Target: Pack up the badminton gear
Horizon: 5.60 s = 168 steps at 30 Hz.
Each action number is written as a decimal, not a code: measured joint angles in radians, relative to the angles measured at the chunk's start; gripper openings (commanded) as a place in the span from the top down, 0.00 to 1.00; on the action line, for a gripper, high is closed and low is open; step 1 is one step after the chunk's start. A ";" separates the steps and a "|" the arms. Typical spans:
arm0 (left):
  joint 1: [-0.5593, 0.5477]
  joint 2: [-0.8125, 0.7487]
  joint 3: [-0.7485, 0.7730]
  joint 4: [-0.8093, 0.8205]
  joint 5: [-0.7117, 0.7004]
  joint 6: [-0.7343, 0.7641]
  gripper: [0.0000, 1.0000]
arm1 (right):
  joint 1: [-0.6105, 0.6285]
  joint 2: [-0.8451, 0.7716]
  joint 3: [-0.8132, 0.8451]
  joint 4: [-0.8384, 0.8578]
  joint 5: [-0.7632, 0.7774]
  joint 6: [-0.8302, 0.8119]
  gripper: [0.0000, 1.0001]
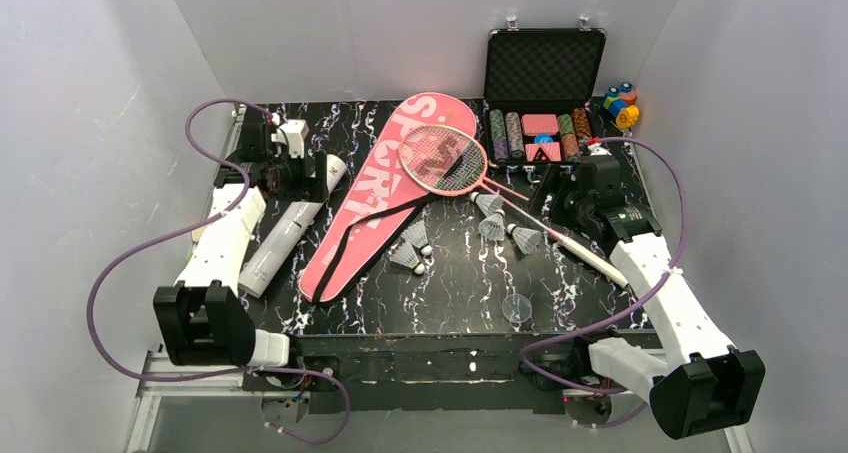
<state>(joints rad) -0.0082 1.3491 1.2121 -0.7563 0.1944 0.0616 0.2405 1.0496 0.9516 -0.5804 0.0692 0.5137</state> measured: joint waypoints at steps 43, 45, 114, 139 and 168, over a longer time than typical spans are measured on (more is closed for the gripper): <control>-0.021 0.422 -0.056 -0.005 -0.172 0.454 0.52 | 0.118 0.080 -0.011 0.026 0.034 0.003 0.07; -0.021 0.414 -0.058 -0.006 -0.169 0.465 0.63 | 0.150 0.135 0.011 0.024 0.041 0.008 0.07; -0.020 -0.803 -0.435 -0.314 0.525 1.095 0.69 | 0.521 0.742 0.600 -0.175 0.002 0.190 0.99; -0.020 -0.676 -0.467 -0.156 0.554 0.832 0.72 | 0.591 0.114 0.236 0.559 -0.077 0.396 0.99; -0.020 -0.677 -0.448 -0.043 0.567 0.707 0.77 | 0.657 0.215 0.130 0.741 -0.128 0.478 0.51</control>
<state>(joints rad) -0.0284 0.6724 0.7643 -0.7994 0.7616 0.7689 0.8974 1.2648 1.0821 0.1604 -0.0586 0.9920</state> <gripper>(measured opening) 0.426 0.490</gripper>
